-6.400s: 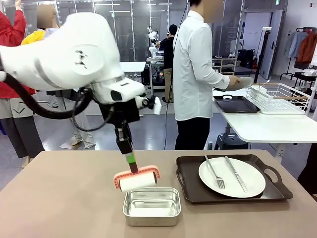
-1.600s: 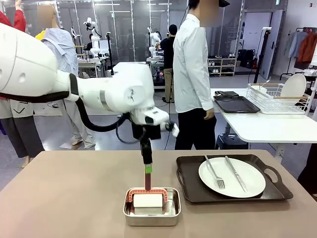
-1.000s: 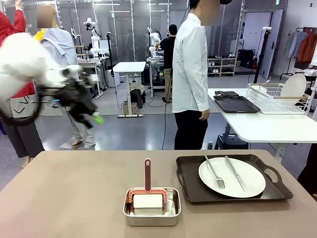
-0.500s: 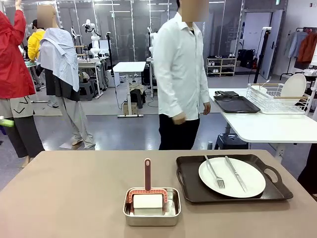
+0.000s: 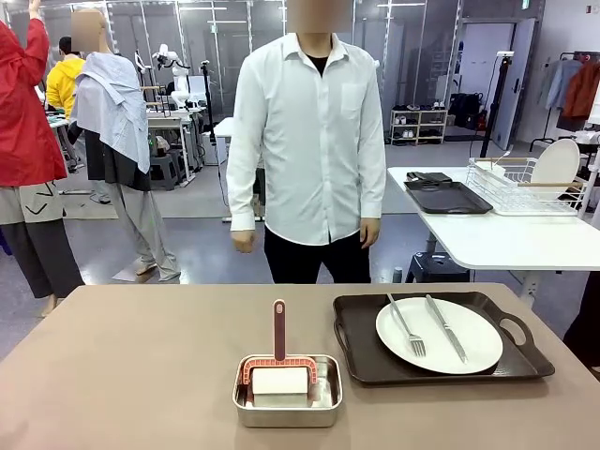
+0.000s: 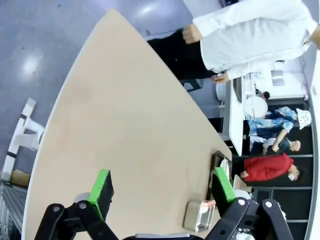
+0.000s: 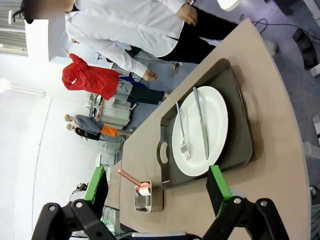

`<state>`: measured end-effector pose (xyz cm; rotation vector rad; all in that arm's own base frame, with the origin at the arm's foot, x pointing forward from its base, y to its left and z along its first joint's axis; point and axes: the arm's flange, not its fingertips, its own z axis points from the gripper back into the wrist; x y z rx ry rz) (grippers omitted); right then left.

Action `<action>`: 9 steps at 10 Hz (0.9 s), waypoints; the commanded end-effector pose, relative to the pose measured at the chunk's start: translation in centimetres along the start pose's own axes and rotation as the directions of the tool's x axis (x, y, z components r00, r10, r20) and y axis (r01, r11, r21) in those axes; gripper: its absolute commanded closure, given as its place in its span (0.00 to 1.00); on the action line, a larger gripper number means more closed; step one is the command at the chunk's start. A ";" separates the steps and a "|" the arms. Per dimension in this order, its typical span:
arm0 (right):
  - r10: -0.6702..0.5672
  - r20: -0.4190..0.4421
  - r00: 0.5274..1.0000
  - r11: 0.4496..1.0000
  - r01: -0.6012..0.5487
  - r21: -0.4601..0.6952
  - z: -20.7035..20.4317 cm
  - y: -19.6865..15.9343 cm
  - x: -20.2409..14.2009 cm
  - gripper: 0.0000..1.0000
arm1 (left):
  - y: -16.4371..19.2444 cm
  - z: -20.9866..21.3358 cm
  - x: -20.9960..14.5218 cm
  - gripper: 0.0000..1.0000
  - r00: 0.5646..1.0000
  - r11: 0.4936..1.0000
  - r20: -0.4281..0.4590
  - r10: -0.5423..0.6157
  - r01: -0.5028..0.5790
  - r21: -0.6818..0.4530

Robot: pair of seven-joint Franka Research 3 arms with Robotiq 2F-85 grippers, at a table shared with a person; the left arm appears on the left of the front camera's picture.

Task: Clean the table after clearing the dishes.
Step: When the right (or left) Handle tray is removed, use the right hand (or left hand) to clean the right (or left) side of the table with the Lint Roller.

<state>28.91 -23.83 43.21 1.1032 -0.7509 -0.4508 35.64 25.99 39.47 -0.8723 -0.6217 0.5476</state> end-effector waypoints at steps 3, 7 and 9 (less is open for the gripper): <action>0.002 0.012 1.000 1.000 -0.002 0.016 0.2 0.2 0.0 0.00 | -0.6 0.6 0.4 0.00 1.000 1.000 0.018 0.005 -0.004 -0.011; 0.002 0.012 1.000 1.000 -0.002 0.016 0.2 0.2 0.0 0.00 | -0.6 0.6 0.4 0.00 1.000 1.000 0.018 0.005 -0.004 -0.011; 0.002 0.012 1.000 1.000 -0.002 0.016 0.2 0.2 0.0 0.00 | -0.6 0.6 0.4 0.00 1.000 1.000 0.018 0.005 -0.004 -0.011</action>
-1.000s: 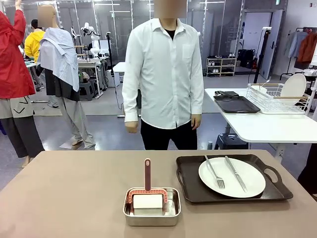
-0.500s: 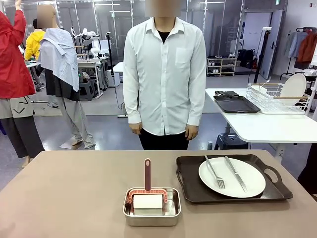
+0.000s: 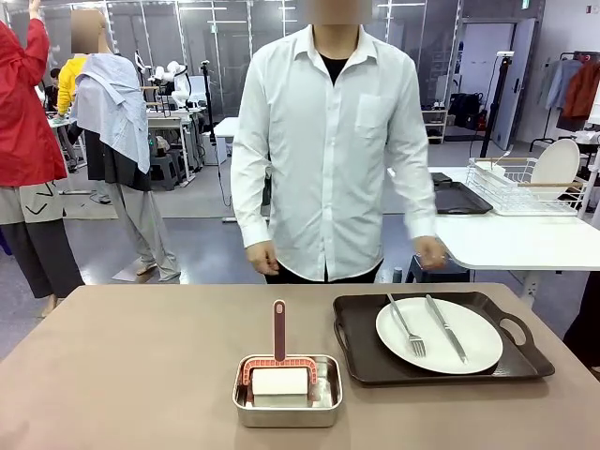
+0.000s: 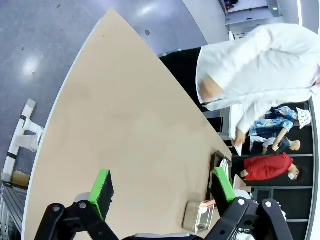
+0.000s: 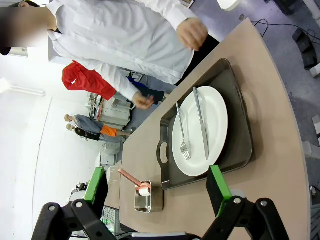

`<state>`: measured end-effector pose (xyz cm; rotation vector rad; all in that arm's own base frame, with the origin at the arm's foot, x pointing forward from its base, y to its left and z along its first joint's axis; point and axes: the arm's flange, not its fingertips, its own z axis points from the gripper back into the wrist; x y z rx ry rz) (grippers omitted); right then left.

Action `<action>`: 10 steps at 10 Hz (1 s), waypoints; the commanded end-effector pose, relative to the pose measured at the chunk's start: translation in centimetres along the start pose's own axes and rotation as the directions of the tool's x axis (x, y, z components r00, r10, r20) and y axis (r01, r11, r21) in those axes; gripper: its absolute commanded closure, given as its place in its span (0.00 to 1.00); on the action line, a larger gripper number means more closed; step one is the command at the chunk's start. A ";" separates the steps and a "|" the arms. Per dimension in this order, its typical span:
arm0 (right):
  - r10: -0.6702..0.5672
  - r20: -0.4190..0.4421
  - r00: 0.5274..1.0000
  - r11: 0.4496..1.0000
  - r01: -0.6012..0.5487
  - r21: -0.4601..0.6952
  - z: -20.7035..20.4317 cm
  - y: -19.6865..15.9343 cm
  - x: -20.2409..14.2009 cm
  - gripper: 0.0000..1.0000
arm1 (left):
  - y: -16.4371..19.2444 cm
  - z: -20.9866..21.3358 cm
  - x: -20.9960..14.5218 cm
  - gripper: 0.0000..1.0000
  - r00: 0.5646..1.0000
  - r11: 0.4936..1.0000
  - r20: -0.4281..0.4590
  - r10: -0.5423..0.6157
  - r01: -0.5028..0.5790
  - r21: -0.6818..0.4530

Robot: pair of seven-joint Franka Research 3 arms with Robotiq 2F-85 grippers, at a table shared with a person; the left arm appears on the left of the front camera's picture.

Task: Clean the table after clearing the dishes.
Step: When the right (or left) Handle tray is removed, use the right hand (or left hand) to clean the right (or left) side of the table with the Lint Roller.

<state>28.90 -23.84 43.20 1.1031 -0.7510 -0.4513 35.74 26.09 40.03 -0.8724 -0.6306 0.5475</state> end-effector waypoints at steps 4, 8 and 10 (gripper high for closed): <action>0.002 0.012 1.000 1.000 -0.002 0.016 0.2 0.3 0.0 0.00 | -0.1 0.3 0.1 0.00 1.000 1.000 0.011 0.008 -0.007 -0.007; 0.002 0.012 1.000 1.000 -0.002 0.016 0.2 0.3 0.0 0.00 | -0.1 0.3 0.1 0.00 1.000 1.000 0.011 0.008 -0.007 -0.007; 0.002 0.012 1.000 1.000 -0.002 0.016 0.2 0.3 0.0 0.00 | -0.1 0.3 0.1 0.00 1.000 1.000 0.011 0.008 -0.007 -0.007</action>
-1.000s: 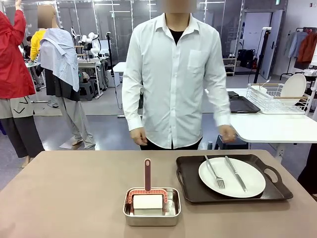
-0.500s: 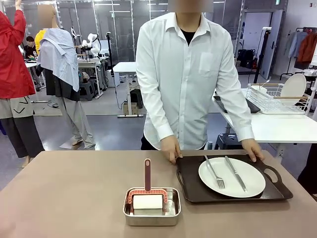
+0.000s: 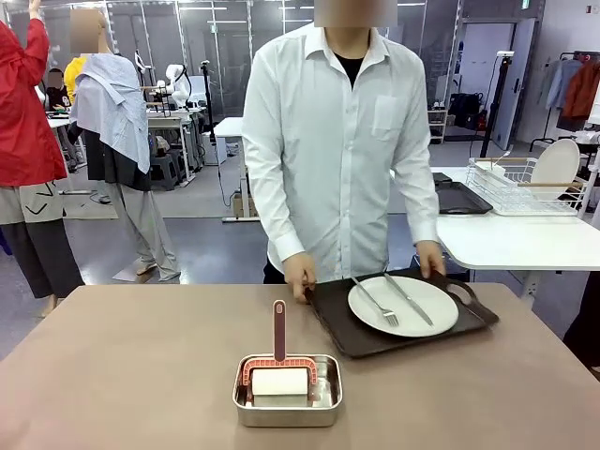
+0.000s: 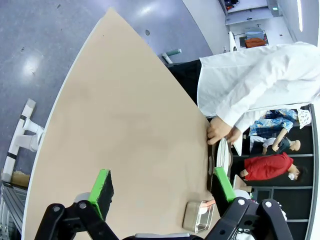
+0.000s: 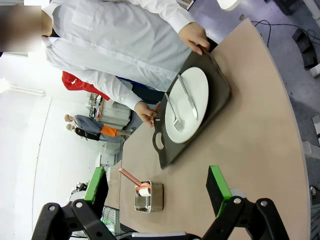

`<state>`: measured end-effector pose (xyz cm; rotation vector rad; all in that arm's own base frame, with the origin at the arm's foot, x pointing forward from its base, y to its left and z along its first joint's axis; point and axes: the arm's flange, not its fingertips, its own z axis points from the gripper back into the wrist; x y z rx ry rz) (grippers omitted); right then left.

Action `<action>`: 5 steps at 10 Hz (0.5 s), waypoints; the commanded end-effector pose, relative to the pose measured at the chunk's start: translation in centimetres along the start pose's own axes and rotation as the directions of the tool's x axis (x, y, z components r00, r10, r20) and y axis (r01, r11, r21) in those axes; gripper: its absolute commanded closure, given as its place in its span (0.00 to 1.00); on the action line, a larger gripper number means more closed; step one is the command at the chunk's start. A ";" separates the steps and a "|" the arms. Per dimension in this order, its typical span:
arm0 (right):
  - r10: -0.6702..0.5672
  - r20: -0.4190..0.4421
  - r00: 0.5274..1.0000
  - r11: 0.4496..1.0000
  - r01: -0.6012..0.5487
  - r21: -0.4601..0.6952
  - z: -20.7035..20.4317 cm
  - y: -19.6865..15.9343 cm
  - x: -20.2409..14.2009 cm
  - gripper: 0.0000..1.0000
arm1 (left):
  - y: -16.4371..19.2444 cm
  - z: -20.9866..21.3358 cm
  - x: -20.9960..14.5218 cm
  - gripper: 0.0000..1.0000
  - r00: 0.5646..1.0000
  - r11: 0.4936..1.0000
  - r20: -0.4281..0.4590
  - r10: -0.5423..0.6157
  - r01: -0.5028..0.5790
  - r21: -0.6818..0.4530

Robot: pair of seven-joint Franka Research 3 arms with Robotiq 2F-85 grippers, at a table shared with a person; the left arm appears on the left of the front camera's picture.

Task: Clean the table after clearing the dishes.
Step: When the right (or left) Handle tray is removed, use the right hand (or left hand) to clean the right (or left) side of the table with the Lint Roller.

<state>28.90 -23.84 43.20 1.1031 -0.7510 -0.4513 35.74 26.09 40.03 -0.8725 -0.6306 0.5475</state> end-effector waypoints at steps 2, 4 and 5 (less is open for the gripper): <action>0.002 0.012 1.000 1.000 -0.002 0.016 0.2 0.3 0.0 0.00 | -0.1 0.3 0.1 0.00 1.000 1.000 0.011 0.007 -0.007 -0.007; 0.002 0.012 1.000 1.000 -0.002 0.016 0.2 0.3 0.0 0.00 | -0.1 0.3 0.1 0.00 1.000 1.000 0.011 0.007 -0.007 -0.007; 0.002 0.012 1.000 1.000 -0.002 0.016 0.2 0.3 0.0 0.00 | -0.1 0.3 0.1 0.00 1.000 1.000 0.011 0.007 -0.007 -0.007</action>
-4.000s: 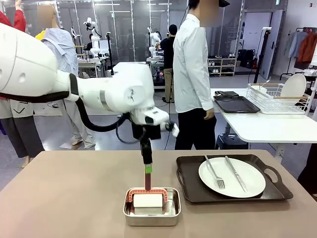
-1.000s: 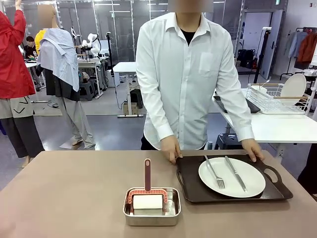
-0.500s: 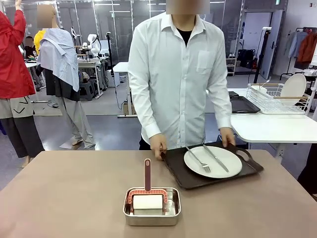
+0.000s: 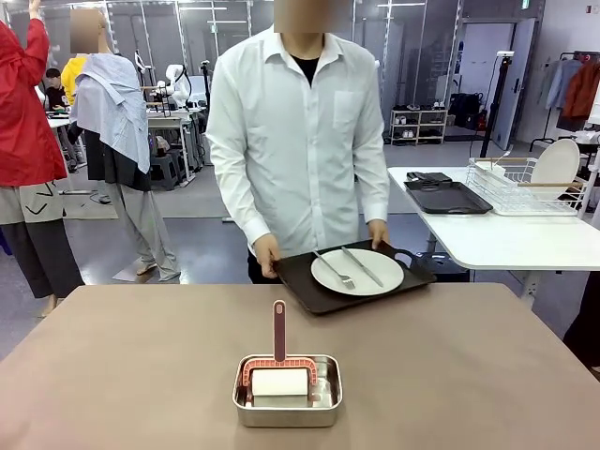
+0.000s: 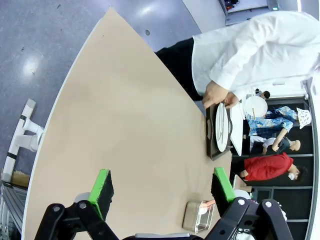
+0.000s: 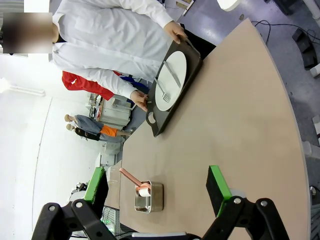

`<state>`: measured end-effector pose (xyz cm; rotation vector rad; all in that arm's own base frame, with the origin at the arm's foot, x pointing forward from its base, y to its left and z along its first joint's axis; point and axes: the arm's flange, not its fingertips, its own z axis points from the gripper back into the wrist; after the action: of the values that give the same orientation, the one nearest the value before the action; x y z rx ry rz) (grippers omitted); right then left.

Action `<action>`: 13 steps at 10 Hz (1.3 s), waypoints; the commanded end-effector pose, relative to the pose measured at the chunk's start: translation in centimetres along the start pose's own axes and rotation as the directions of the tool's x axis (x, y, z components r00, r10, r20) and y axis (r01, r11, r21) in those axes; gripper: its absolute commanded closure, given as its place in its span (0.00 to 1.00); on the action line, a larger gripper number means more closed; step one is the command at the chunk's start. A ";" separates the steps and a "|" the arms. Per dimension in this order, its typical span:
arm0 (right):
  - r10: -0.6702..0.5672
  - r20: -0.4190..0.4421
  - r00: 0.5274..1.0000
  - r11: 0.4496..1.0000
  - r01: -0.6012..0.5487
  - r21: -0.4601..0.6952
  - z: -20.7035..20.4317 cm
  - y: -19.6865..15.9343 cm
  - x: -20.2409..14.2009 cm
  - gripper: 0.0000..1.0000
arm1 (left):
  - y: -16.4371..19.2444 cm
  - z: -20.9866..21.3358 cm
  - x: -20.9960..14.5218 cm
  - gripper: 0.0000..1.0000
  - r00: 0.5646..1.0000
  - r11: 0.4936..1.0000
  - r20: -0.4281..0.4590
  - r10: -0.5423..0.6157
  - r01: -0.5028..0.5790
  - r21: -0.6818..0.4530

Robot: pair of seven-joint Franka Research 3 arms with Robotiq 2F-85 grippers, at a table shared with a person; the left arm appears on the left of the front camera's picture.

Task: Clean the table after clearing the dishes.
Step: When the right (or left) Handle tray is removed, use the right hand (or left hand) to clean the right (or left) side of the table with the Lint Roller.

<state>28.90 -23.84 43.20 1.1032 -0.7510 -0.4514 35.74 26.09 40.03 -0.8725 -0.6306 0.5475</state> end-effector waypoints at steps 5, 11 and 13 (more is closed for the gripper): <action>0.002 0.012 1.000 1.000 -0.002 0.016 0.2 0.3 0.0 0.00 | -0.1 0.3 0.1 0.00 1.000 1.000 0.011 0.007 -0.007 -0.007; 0.286 -0.132 0.949 0.955 -0.294 -0.047 -6.6 8.6 0.0 0.00 | -0.1 0.3 0.1 0.00 1.000 1.000 0.011 0.007 -0.007 -0.007; 0.440 -0.270 0.856 0.883 -0.467 -0.042 -13.4 14.9 -1.1 0.00 | -0.1 0.3 0.1 0.00 1.000 1.000 0.011 0.007 -0.007 -0.007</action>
<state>35.76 -10.59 52.70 0.9010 -0.7380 -0.0123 35.72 26.12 40.04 -0.8720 -0.6310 0.5482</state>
